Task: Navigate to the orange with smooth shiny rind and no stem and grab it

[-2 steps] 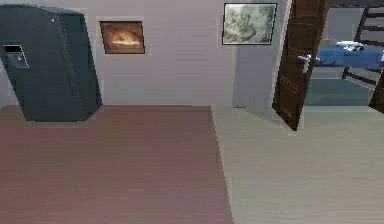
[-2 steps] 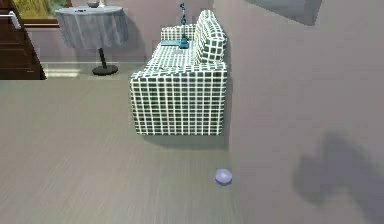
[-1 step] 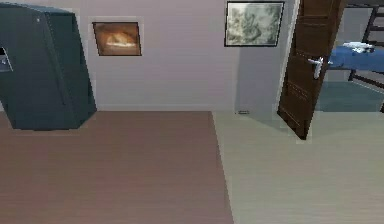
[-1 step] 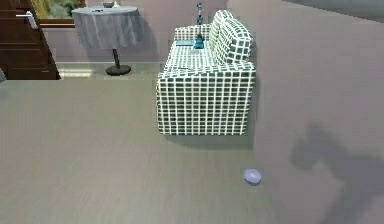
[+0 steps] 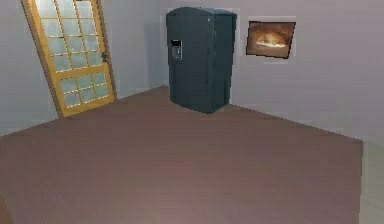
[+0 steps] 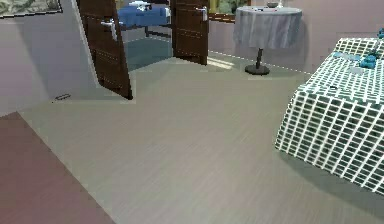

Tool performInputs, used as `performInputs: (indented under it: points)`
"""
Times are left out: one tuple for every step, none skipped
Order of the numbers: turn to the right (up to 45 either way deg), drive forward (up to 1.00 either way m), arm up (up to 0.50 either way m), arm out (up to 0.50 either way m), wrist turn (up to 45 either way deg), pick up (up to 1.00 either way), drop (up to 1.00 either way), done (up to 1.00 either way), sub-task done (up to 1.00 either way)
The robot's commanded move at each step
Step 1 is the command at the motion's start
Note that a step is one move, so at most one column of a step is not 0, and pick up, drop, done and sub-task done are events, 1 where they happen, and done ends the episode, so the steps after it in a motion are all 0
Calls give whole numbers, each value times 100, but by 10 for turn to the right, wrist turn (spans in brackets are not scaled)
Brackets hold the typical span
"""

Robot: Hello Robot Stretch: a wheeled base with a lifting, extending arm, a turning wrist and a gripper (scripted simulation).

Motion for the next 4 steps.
performInputs:
  points:
    - [0,70,0,0,0,0,0,0,0]
    - [-450,0,0,0,0,0,0,0,0]
    - [-30,0,0,0,0,0,0,0,0]
    - [0,55,0,0,0,0,0,0,0]
